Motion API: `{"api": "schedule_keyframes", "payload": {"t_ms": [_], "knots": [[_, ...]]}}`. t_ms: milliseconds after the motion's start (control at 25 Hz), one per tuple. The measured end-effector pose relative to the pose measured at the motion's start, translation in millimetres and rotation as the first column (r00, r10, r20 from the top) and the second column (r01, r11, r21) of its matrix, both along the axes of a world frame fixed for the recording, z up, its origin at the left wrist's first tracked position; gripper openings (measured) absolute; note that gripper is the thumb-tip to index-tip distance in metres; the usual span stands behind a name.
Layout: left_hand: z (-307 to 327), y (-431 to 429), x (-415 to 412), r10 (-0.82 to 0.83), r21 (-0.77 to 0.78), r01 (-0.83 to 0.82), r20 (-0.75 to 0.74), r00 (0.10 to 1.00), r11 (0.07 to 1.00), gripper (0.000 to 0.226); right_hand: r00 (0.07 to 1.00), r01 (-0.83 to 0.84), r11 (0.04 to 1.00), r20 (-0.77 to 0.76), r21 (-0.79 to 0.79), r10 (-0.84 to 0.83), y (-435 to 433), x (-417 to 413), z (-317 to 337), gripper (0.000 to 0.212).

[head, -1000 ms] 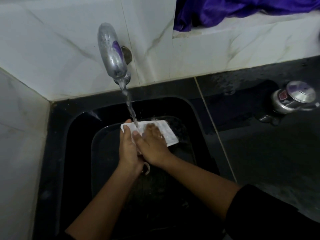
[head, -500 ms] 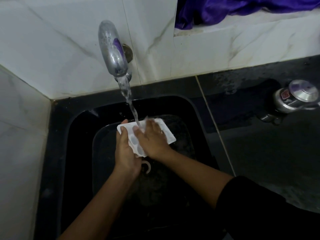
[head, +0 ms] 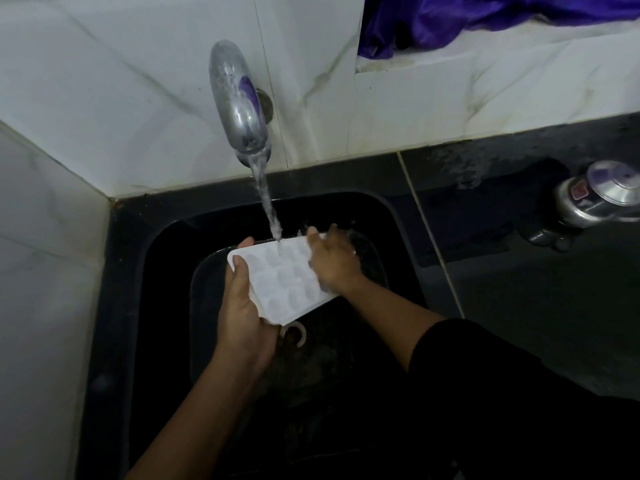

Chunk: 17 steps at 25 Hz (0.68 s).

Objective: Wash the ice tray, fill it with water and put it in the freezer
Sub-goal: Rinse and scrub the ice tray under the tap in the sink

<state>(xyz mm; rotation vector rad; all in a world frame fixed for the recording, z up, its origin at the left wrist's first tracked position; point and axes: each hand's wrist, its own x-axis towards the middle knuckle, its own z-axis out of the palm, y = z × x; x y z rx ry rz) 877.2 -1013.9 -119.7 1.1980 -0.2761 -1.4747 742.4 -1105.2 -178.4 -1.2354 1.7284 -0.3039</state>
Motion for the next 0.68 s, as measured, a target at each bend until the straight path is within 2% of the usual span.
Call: {"api": "schedule_keyframes", "payload": {"t_ms": [80,240,320,400,480,560,600,680], "knots": [[8,5,9,-0.006,-0.021,0.006,0.008,1.000,1.000,0.039,0.996,0.072,0.997,0.045,0.030,-0.073,0,-18,-7,0.070],[2,6,45,0.052,0.033,-0.052,0.002,0.999,0.998,0.039,0.951,0.162,0.979,0.283,-0.125,-0.121,11,-20,-11,0.039],[-5,8,62,0.078,0.060,-0.077,-0.003,0.997,0.995,0.041,0.907,0.174,0.980,0.405,-0.099,-0.120,13,-20,-8,0.025],[-8,14,73,0.084,0.062,-0.084,0.004,0.996,0.995,0.043,0.881,0.164,0.982,0.462,-0.090,-0.105,17,-19,-6,0.019],[-9,21,77,0.072,0.075,-0.072,0.001,0.997,0.995,0.040,0.900,0.155,0.980,0.427,-0.126,-0.087,19,-17,-3,0.023],[-8,26,75,0.052,0.090,-0.052,0.001,0.999,0.995,0.043,0.933,0.137,0.980,0.350,-0.142,-0.080,12,-10,3,0.037],[-7,28,76,0.045,0.093,-0.044,-0.010,0.999,0.995,0.047,0.937,0.128,0.989,0.336,-0.076,-0.095,6,-7,10,0.045],[-6,26,82,0.029,0.100,-0.031,0.017,0.999,0.994,0.045,0.906,0.134,0.977,0.380,0.164,-0.188,-1,-7,28,0.060]]}}
